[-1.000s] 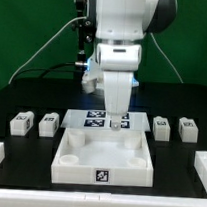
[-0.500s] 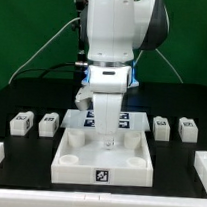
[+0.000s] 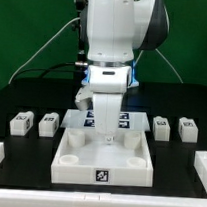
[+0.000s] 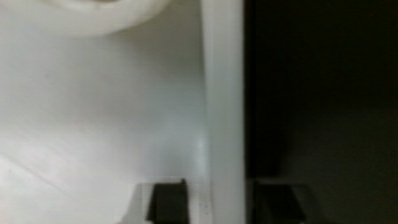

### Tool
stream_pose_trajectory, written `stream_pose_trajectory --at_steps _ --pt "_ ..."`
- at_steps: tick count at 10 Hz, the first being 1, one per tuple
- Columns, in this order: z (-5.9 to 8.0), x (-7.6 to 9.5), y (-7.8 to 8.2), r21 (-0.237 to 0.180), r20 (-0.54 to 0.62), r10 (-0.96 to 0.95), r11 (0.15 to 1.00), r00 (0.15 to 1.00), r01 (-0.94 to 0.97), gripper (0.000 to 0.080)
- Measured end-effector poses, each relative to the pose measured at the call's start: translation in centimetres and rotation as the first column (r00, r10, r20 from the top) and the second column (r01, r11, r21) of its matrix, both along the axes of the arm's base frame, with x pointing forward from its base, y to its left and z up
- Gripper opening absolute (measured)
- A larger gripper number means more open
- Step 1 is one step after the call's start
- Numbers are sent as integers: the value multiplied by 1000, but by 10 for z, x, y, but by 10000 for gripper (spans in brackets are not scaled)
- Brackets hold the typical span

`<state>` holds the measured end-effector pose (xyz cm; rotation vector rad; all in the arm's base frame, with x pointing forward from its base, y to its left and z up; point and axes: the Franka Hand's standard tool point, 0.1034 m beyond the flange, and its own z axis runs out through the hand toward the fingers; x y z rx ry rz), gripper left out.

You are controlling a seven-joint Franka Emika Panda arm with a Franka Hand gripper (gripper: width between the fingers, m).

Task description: Assemble one leg

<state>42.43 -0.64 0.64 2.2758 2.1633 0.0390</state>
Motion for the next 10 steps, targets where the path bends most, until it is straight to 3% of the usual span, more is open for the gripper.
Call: stream_pose_trajectory --at_steps 10 --pt "0 1 2 0 0 13 1000 1000 -13 58"
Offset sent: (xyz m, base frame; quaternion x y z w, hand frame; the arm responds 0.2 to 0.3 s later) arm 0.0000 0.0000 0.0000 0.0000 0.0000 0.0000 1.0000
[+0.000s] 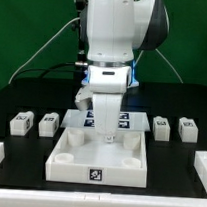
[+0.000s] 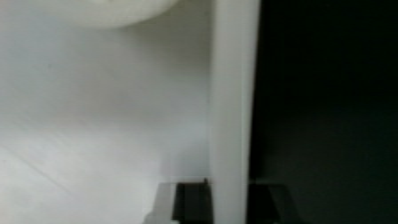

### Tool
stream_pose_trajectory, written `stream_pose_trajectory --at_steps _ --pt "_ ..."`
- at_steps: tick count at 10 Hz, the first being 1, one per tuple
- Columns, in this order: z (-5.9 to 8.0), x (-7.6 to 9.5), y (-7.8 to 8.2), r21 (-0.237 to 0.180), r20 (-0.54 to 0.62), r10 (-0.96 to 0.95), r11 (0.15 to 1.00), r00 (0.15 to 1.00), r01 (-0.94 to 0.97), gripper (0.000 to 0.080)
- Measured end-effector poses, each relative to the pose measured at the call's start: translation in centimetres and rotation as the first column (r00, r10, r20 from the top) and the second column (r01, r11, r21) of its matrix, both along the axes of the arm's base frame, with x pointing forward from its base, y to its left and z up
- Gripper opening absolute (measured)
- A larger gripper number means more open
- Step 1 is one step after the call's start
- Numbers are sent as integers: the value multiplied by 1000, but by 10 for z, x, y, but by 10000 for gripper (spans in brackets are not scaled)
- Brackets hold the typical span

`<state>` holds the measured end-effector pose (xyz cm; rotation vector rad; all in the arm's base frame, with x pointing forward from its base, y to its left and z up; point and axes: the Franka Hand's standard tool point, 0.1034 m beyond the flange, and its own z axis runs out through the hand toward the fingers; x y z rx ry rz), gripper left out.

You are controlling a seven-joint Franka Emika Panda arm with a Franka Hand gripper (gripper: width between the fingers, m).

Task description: Assemble one leg

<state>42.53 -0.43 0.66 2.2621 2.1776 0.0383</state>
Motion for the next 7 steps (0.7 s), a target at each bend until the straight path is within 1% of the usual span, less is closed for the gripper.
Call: stream_pose_trajectory --at_steps 1,2,3,5,6,7 --pt "3 7 10 -4 8 58 998 998 -58 58" --pt "6 16 21 -8 10 78 997 997 -78 58" --pt "8 25 29 -10 11 81 997 997 -81 58" --pt "11 52 48 -13 16 59 998 998 -59 58" --pt "11 63 53 -14 17 53 998 998 -53 58" --pt "9 69 57 -15 7 41 999 999 -41 58"
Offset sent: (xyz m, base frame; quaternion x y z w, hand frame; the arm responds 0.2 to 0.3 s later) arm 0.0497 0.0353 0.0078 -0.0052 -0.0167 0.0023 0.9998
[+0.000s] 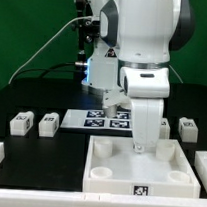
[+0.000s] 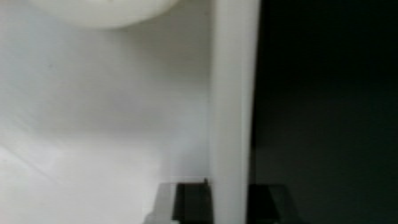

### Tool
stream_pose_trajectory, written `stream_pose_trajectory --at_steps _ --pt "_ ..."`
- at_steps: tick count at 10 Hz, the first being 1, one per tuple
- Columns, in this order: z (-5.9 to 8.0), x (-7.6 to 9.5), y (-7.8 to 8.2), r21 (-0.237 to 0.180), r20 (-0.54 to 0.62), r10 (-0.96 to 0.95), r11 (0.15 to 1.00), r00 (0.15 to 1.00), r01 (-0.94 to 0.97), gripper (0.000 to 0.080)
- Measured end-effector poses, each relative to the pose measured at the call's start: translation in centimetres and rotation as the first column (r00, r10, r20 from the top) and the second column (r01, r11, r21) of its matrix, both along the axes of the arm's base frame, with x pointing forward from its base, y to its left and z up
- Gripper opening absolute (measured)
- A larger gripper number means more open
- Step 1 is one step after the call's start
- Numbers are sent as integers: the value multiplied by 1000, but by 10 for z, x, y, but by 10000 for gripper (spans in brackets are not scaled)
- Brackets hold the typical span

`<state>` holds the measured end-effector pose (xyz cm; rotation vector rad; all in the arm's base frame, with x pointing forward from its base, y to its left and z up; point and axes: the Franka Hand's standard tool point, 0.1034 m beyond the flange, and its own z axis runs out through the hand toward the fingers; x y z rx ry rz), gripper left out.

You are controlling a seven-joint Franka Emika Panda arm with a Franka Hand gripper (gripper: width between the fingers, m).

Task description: Assemble one leg

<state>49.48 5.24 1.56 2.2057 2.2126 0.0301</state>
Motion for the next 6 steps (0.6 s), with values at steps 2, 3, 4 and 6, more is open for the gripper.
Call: stream_pose_trajectory --at_steps 2,3,4,6 --pt "-4 1 8 -6 -40 -7 1000 999 7 59" --pt "-3 2 14 -9 -55 -10 1000 998 10 59" --pt "-4 2 22 -12 -69 -7 1000 998 6 59" --pt "-6 2 26 -11 -74 -6 1000 997 5 59"
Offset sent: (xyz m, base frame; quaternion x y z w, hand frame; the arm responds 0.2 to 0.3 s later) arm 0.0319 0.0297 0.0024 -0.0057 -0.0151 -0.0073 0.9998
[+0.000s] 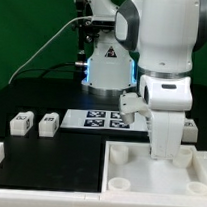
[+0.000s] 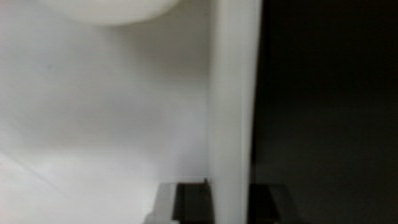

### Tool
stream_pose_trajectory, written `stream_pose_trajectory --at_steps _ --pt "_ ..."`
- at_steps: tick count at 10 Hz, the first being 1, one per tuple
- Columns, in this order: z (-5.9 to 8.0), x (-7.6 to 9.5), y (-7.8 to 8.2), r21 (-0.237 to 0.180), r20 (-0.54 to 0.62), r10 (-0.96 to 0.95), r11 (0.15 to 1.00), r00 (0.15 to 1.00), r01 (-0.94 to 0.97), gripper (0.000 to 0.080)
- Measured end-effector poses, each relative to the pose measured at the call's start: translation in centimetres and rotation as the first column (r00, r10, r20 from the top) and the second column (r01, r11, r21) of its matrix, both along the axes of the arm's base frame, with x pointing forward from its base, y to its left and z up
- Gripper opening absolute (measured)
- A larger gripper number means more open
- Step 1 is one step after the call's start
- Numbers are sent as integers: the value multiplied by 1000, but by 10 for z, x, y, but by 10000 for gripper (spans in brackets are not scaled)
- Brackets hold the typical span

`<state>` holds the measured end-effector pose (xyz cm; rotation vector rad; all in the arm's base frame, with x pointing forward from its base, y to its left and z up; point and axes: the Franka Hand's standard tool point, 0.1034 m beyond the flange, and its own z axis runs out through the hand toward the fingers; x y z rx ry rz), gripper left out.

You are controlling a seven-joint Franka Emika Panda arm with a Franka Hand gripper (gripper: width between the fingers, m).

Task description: Assemble one leg

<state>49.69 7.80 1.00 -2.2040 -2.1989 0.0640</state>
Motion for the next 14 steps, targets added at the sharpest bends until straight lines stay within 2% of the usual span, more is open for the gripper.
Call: stream_pose_trajectory --at_steps 4,6,7,8,9,14 --pt "-2 -1 -2 2 0 0 1000 1000 0 61" --pt "-2 -1 -2 2 0 -1 1000 1000 1 400" --pt "-2 -1 -2 2 -1 -1 1000 1000 1 400" --pt "-2 -1 -2 2 -1 -1 1000 1000 1 574" --pt "-2 -1 -2 2 -1 -1 1000 1000 1 626" --pt "-3 -1 -3 2 -2 -3 1000 1000 3 649"
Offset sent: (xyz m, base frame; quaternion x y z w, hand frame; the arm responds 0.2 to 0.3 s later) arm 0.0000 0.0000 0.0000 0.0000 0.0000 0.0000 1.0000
